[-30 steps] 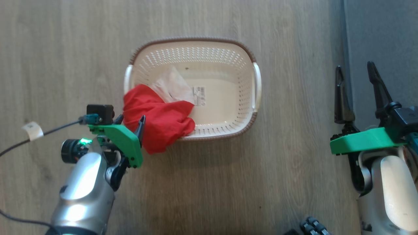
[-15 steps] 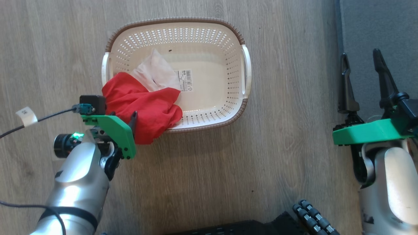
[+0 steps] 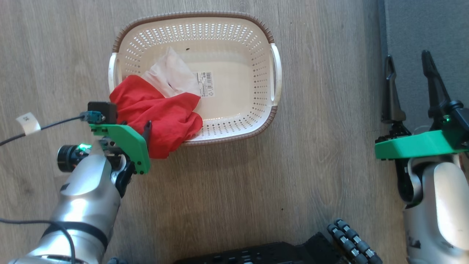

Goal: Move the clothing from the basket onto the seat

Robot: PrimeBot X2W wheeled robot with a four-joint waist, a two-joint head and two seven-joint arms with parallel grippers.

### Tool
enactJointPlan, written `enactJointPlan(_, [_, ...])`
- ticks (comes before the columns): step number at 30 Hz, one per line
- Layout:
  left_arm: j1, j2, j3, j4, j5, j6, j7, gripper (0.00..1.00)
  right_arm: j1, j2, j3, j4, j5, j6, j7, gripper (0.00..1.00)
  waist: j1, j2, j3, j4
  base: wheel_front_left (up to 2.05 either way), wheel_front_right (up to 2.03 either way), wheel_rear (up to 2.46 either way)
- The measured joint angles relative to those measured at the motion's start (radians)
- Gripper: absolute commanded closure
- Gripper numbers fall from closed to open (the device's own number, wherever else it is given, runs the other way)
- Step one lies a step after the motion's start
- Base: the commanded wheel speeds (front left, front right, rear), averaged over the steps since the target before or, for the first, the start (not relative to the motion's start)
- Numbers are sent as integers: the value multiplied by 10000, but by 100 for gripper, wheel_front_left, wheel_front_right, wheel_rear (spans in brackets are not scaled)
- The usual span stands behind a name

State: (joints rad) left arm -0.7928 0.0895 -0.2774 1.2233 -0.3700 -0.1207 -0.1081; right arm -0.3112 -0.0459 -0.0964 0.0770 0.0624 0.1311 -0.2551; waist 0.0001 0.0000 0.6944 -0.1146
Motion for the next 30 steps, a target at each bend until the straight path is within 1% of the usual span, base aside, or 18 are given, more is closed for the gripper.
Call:
enactJointPlan(1, [-58,-6,-29,48,0,-4,-2,0,-43,0,2,0,6,0,0,0,0,0,24,-8,0,0,0])
enactJointPlan(2, [-98,-8,-63,82,-2,-4,-4,11,-75,0,8,-13,6,0,0,0,0,0,45,-18,0,0,0])
enactJointPlan(3, [-122,-12,-94,115,-2,-8,-6,26,-82,0,15,-25,23,0,0,0,0,0,63,-31,0,0,0])
enactJointPlan(4, [-137,-17,-119,153,-27,-8,-6,49,-81,0,21,-21,192,0,0,0,0,0,79,-47,0,0,0])
enactJointPlan(5, [-148,-23,-142,184,-92,-12,-6,59,-81,0,21,-19,460,0,0,0,0,0,94,-63,0,0,0])
enactJointPlan(7, [-164,-27,-184,230,-104,-82,-4,73,-81,0,21,-19,786,0,0,0,0,0,126,-95,0,0,0])
enactJointPlan(8, [-178,-27,-207,255,-104,-82,-2,84,-82,0,29,-19,849,0,0,0,0,0,137,-109,0,0,0])
enactJointPlan(9, [-204,-25,-244,278,-104,-82,-2,100,-84,0,38,-19,911,0,0,0,0,0,150,-123,0,0,0])
enactJointPlan(15, [-272,-19,-466,337,-209,-84,-6,100,-186,0,52,6,974,0,0,0,0,0,143,-148,0,0,0])
enactJointPlan(21, [-267,-35,-709,84,-550,-84,-322,100,-264,0,23,157,974,0,0,0,0,0,-134,-115,0,0,0])
enactJointPlan(26, [-90,-75,-840,-564,-1127,-84,-796,100,-173,0,-13,359,974,0,0,0,0,0,-767,-65,0,0,0])
enactJointPlan(30, [570,-36,-907,-1131,-1578,-84,-1118,100,222,0,-56,533,972,0,0,0,0,0,-1542,-20,0,0,0])
